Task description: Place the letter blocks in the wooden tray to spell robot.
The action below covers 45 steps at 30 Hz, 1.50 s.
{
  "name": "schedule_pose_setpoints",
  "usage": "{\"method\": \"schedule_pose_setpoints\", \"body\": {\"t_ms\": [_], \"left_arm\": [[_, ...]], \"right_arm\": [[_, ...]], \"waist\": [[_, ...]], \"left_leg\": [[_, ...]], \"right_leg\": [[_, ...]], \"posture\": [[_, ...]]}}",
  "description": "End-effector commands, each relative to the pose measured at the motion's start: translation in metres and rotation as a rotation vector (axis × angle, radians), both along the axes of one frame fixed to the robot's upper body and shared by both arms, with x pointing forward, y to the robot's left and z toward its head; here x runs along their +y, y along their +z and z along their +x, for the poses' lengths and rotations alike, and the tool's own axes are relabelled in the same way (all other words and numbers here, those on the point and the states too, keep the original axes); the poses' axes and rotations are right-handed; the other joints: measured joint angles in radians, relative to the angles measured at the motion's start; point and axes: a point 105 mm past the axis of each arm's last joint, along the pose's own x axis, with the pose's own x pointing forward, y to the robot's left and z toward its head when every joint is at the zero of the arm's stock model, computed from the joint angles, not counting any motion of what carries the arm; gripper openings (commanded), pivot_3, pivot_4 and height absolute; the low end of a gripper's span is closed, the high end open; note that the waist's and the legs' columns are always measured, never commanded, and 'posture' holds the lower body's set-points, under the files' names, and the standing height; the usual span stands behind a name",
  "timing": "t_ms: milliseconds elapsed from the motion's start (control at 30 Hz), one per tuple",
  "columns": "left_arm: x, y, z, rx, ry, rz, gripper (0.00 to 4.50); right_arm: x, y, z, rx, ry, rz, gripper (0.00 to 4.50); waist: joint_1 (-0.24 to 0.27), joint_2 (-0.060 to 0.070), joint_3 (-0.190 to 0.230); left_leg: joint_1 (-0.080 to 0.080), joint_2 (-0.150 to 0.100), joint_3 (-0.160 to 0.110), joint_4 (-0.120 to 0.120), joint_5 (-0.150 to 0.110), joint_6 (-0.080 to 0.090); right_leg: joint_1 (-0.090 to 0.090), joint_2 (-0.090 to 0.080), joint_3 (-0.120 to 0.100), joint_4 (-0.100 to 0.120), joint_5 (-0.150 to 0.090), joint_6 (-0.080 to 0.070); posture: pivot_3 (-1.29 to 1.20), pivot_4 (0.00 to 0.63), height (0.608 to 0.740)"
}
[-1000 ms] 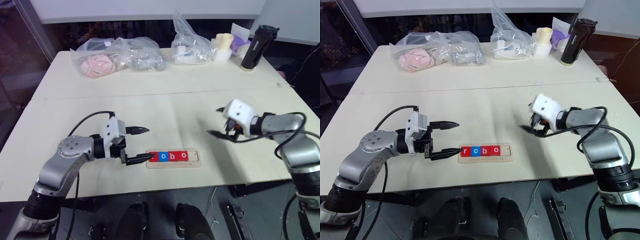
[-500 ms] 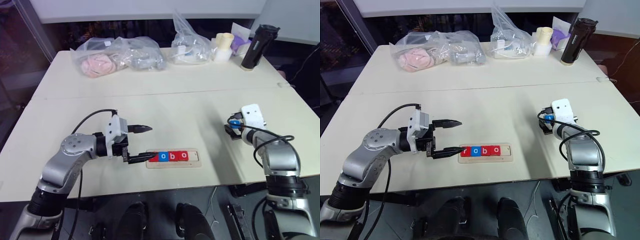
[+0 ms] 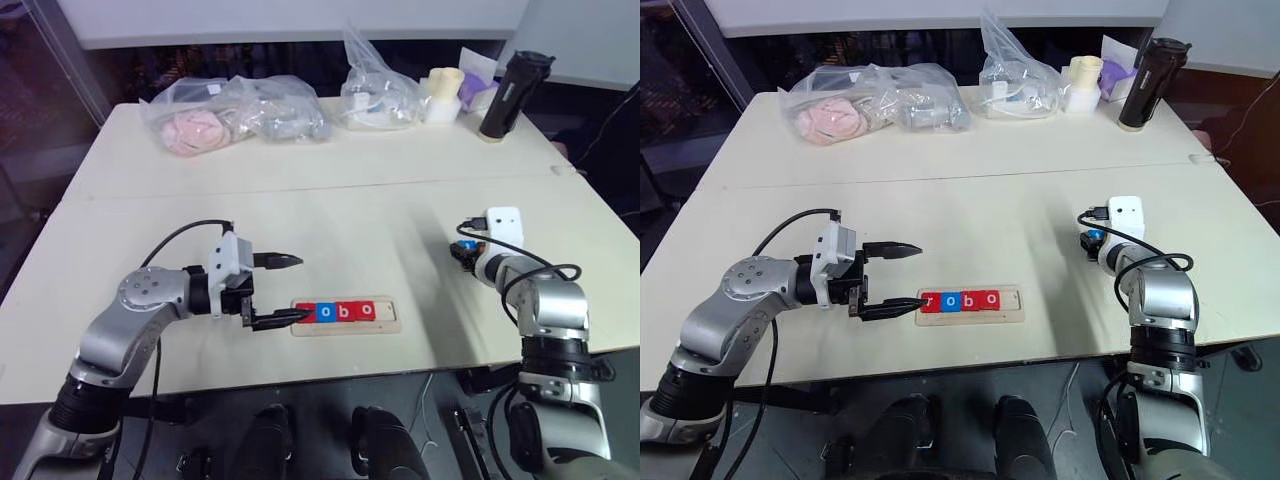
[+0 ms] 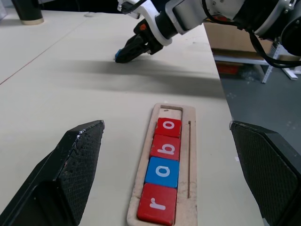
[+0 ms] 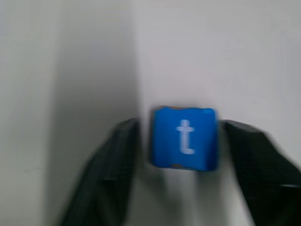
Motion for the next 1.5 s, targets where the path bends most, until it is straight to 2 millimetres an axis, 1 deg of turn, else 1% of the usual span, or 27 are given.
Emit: {"method": "schedule_pose_setpoints", "body": {"t_ms": [33,133,233,267,333,400,467,533,633,700,767,800,833,867,900,933,1000,1067,1133,1200,1267,1367,1433,1500], "left_arm": [[-0.001,0.007,-0.001,-0.03,-0.01,-0.013,4.5],[-0.002,0.007,0.0,-0.029,-0.019,-0.015,4.5],[-0.002,0.007,0.0,-0.03,-0.021,-0.015,4.5],[-0.002,0.006,0.0,-0.029,-0.022,-0.014,4.5],[-0.001,0.006,0.001,-0.027,-0.023,-0.015,4.5],[-0.001,0.005,0.0,-0.024,-0.026,-0.014,4.5],[-0.001,0.004,0.0,-0.02,-0.03,-0.013,4.5],[-0.001,0.003,-0.001,-0.018,-0.033,-0.013,4.5],[-0.001,0.002,-0.001,-0.016,-0.037,-0.012,4.5],[-0.001,0.002,-0.001,-0.017,-0.038,-0.012,4.5],[-0.002,0.002,0.0,-0.019,-0.039,-0.012,4.5],[-0.002,0.003,0.0,-0.02,-0.038,-0.012,4.5],[-0.002,0.003,0.0,-0.021,-0.038,-0.012,4.5],[-0.002,0.003,0.0,-0.022,-0.038,-0.012,4.5],[-0.002,0.003,0.0,-0.022,-0.037,-0.013,4.5],[-0.002,0.002,0.0,-0.021,-0.037,-0.013,4.5],[-0.002,0.002,0.0,-0.022,-0.037,-0.012,4.5],[-0.003,0.002,0.0,-0.021,-0.037,-0.013,4.5],[-0.004,0.002,0.0,-0.022,-0.038,-0.016,4.5],[-0.006,0.002,0.001,-0.024,-0.039,-0.021,4.5],[-0.007,0.003,0.001,-0.028,-0.039,-0.024,4.5],[-0.007,0.004,0.003,-0.034,-0.035,-0.025,4.5],[-0.007,0.005,0.003,-0.037,-0.031,-0.025,4.5],[-0.006,0.006,0.003,-0.039,-0.026,-0.023,4.5]], "right_arm": [[-0.008,-0.002,-0.008,0.025,-0.045,0.038,1.19],[0.001,0.0,-0.026,0.052,-0.054,0.082,1.19],[0.014,0.002,-0.043,0.072,-0.025,0.075,1.19],[0.022,0.003,-0.054,0.079,-0.009,0.078,1.19],[0.038,0.003,-0.082,0.109,-0.005,0.086,1.19],[0.051,-0.002,-0.107,0.129,0.003,0.084,1.19],[0.06,-0.006,-0.122,0.127,0.001,0.102,1.19],[0.063,-0.008,-0.128,0.122,-0.015,0.115,1.19],[0.065,-0.012,-0.132,0.131,-0.039,0.129,1.19],[0.065,-0.014,-0.133,0.14,-0.04,0.127,1.19],[0.062,-0.015,-0.133,0.148,-0.033,0.115,2.27],[0.061,-0.013,-0.132,0.145,-0.023,0.109,2.71],[0.06,-0.011,-0.131,0.141,-0.006,0.098,3.24],[0.062,-0.005,-0.129,0.136,0.059,0.071,3.79],[0.067,0.004,-0.126,0.125,0.165,0.032,4.34],[0.071,0.013,-0.125,0.111,0.275,-0.019,4.43],[0.077,0.024,-0.125,0.107,0.456,-0.084,4.43],[0.073,0.032,-0.125,0.102,0.599,-0.195,4.43],[0.066,0.035,-0.125,0.114,0.773,-0.312,4.43],[0.058,0.034,-0.124,0.122,0.901,-0.338,4.43],[0.043,0.026,-0.122,0.166,0.985,-0.349,4.43],[0.026,0.016,-0.117,0.201,1.046,-0.363,4.43],[0.02,0.011,-0.115,0.216,1.063,-0.348,4.43],[0.018,0.007,-0.114,0.224,1.075,-0.313,4.43]], "waist": [[0.003,0.0,0.0],[0.005,0.0,0.0],[0.002,0.0,0.0],[0.002,0.0,0.0],[0.003,0.0,0.0],[0.002,0.001,0.0],[0.001,0.001,0.0],[-0.001,0.001,0.0],[-0.007,0.002,-0.001],[-0.008,0.002,-0.001],[-0.007,0.002,-0.002],[-0.007,0.002,-0.002],[-0.006,0.002,-0.002],[-0.005,0.002,-0.002],[-0.005,0.003,-0.001],[-0.004,0.004,-0.001],[-0.003,0.004,-0.001],[0.0,0.003,-0.001],[0.004,0.003,-0.001],[0.003,0.002,-0.001],[0.002,0.001,0.0],[0.003,0.001,0.0],[0.003,0.001,0.0],[0.003,0.001,0.0]], "left_leg": [[0.0,0.0,0.0,0.0,0.0,0.0],[-0.001,0.0,0.0,0.0,0.0,0.0],[-0.002,0.0,-0.001,-0.002,0.0,0.0],[-0.002,0.0,-0.001,-0.002,0.0,0.0],[-0.002,0.0,-0.002,-0.004,0.0,0.0],[-0.002,0.001,-0.002,-0.005,0.0,0.0],[-0.002,0.001,-0.003,-0.006,0.0,0.0],[-0.002,0.001,-0.003,-0.007,-0.002,-0.003],[-0.002,0.001,-0.002,-0.008,-0.003,-0.004],[-0.002,0.002,-0.002,-0.015,-0.002,-0.004],[-0.002,0.003,-0.002,-0.015,-0.002,-0.004],[-0.002,0.003,-0.002,-0.016,-0.003,-0.005],[-0.002,0.003,-0.001,-0.016,-0.002,-0.004],[-0.002,0.003,-0.001,-0.016,-0.002,-0.004],[-0.003,0.002,-0.001,-0.015,-0.002,-0.004],[-0.003,0.002,0.0,-0.015,-0.002,-0.004],[-0.004,0.002,0.001,-0.013,-0.002,-0.003],[-0.004,0.002,0.0,-0.013,-0.002,-0.003],[-0.004,0.003,-0.001,-0.013,-0.002,-0.003],[-0.004,0.003,0.0,-0.013,-0.002,-0.003],[-0.004,0.003,0.0,-0.012,-0.002,-0.003],[-0.004,0.003,0.001,-0.011,-0.002,-0.003],[-0.004,0.003,0.001,-0.011,-0.002,-0.003],[-0.004,0.003,0.001,-0.01,-0.002,-0.003]], "right_leg": [[0.0,0.0,0.0,0.0,0.0,0.0],[0.0,-0.002,0.0,0.0,0.0,0.0],[-0.002,-0.002,0.0,0.0,-0.001,0.001],[-0.002,-0.002,0.0,0.0,-0.001,0.001],[-0.003,-0.002,0.0,0.0,-0.001,0.001],[-0.004,-0.002,0.0,0.0,-0.001,0.001],[-0.004,-0.002,0.0,-0.001,-0.002,0.0],[-0.005,-0.002,0.0,-0.002,-0.002,0.0],[-0.004,-0.003,0.0,-0.006,-0.002,0.0],[-0.004,-0.003,-0.002,-0.015,-0.001,0.0],[-0.004,-0.004,-0.005,-0.015,0.001,-0.003],[-0.004,-0.004,-0.006,-0.016,0.001,-0.004],[-0.004,-0.004,-0.006,-0.016,0.001,-0.003],[-0.004,-0.003,-0.006,-0.016,0.001,-0.003],[-0.004,-0.003,-0.006,-0.016,0.001,-0.003],[-0.004,-0.003,-0.007,-0.016,0.001,-0.003],[-0.005,-0.003,-0.007,-0.016,0.001,-0.003],[-0.004,-0.003,-0.008,-0.016,0.0,-0.002],[-0.003,-0.003,-0.01,-0.016,-0.001,0.001],[-0.003,-0.002,-0.01,-0.017,-0.002,0.002],[-0.002,-0.001,-0.01,-0.017,-0.002,0.002],[-0.002,-0.001,-0.01,-0.017,-0.001,0.001],[-0.002,-0.001,-0.01,-0.016,-0.001,0.0],[-0.002,-0.001,-0.01,-0.015,0.001,-0.001]], "posture": [[0.0,0.15,0.738],[0.0,0.15,0.738],[0.0,0.15,0.738],[0.0,0.15,0.738],[0.0,0.15,0.738],[0.0,0.15,0.738],[0.0,0.15,0.738],[0.0,0.15,0.738],[0.0,0.15,0.738],[0.0,0.15,0.738],[0.0,0.15,0.738],[0.0,0.15,0.738],[0.0,0.15,0.738],[0.0,0.15,0.738],[0.0,0.15,0.738],[0.0,0.15,0.738],[0.0,0.15,0.738],[0.0,0.15,0.738],[0.0,0.15,0.738],[0.0,0.15,0.738],[0.0,0.15,0.738],[0.0,0.15,0.738],[0.0,0.15,0.738],[0.0,0.15,0.738]]}}
